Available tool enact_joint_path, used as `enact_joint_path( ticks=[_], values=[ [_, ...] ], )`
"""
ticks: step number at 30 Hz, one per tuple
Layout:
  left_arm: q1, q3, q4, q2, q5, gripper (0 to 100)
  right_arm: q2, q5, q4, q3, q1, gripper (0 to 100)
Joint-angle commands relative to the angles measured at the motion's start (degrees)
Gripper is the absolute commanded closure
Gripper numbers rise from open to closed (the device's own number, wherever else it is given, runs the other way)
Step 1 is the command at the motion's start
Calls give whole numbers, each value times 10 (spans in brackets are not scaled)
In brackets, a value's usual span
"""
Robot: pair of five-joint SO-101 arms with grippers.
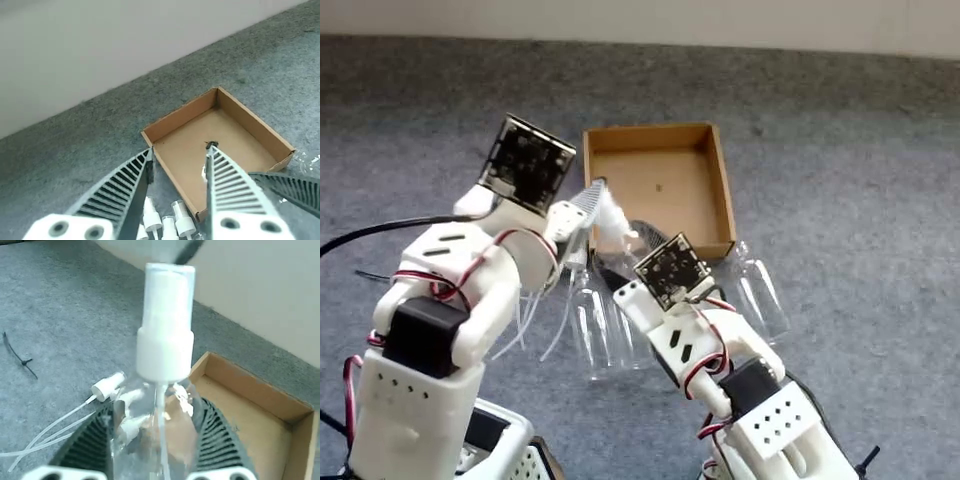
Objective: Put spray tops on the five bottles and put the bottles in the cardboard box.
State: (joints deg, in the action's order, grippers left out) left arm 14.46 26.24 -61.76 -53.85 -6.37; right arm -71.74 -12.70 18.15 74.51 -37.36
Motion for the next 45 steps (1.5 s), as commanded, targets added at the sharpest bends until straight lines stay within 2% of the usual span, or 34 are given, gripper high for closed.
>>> enact_joint_path(
  ticks=[1, 6, 14, 17, 21, 25, 28, 33, 40, 45],
  values=[
    [-73, -7, 1, -9, -3, 832, -3, 6, -108, -16, 44, 995],
    [-151, 130, 59, -9, -2, 833, 102, 6, -186, -88, 74, 995],
    [-298, 361, 205, -9, 13, 833, 469, 6, -299, -347, 74, 995],
    [-317, 441, 292, -9, 46, 832, 606, 6, -346, -433, 74, 995],
    [-317, 500, 377, -9, 16, 835, 755, 4, -362, -531, 76, 995],
    [-316, 504, 388, -7, 14, 835, 858, 10, -465, -585, 90, 995],
    [-316, 505, 389, -7, 13, 835, 909, 62, -545, -580, 105, 995],
    [-316, 505, 389, -5, 13, 835, 958, 121, -587, -575, 135, 995],
    [-316, 505, 390, -5, 13, 835, 1017, 122, -659, -575, 133, 995],
    [-316, 505, 389, -5, 12, 835, 1056, 121, -667, -579, 124, 995]
  ],
)
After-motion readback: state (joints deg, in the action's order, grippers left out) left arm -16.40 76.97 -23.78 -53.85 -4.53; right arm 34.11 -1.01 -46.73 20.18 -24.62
